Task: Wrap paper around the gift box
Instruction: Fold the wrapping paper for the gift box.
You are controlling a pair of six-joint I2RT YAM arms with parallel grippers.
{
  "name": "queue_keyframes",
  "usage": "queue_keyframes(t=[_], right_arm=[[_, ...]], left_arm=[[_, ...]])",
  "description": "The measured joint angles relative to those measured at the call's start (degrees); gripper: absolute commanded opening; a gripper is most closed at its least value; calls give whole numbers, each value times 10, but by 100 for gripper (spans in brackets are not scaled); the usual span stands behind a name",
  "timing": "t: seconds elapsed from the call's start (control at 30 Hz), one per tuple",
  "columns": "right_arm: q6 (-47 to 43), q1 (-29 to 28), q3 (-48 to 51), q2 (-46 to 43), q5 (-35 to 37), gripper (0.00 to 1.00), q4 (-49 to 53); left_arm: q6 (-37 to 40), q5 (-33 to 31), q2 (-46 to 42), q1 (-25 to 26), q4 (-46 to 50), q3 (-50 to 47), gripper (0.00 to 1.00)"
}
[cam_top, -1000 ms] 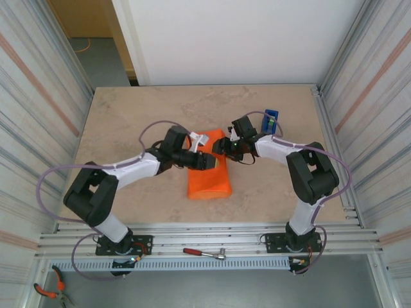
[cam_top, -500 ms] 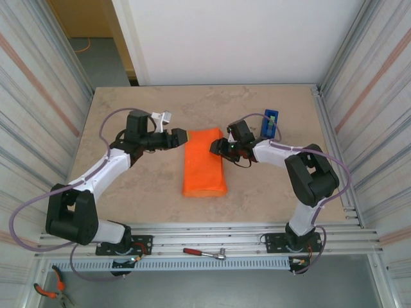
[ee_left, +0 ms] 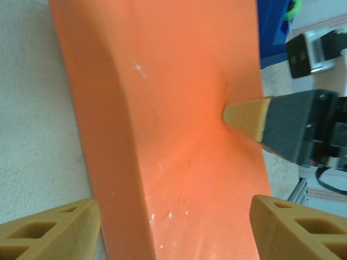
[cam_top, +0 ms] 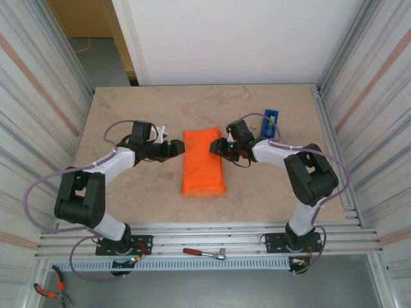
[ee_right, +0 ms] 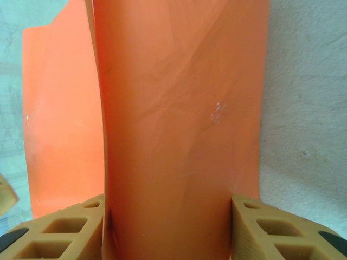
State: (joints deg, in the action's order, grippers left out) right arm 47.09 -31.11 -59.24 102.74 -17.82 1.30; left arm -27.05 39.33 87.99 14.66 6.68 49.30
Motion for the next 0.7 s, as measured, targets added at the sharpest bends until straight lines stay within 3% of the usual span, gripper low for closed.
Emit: queue_keyframes(t=[0.07, 0.17, 0.5, 0.7], right_arm=[[0, -1, -2, 3, -1, 42, -1], [0, -1, -2, 3, -3, 41, -1], [-21, 1, -17, 7, -19, 36, 27], [-59, 41, -22, 4, -75, 36, 70]], left_arm=[[1, 0, 7, 3, -2, -5, 81], [-2, -7, 9, 13, -14, -14, 99], [-38, -71, -19, 34, -80, -64, 99], [-89, -121, -22, 34, -129, -83, 99]])
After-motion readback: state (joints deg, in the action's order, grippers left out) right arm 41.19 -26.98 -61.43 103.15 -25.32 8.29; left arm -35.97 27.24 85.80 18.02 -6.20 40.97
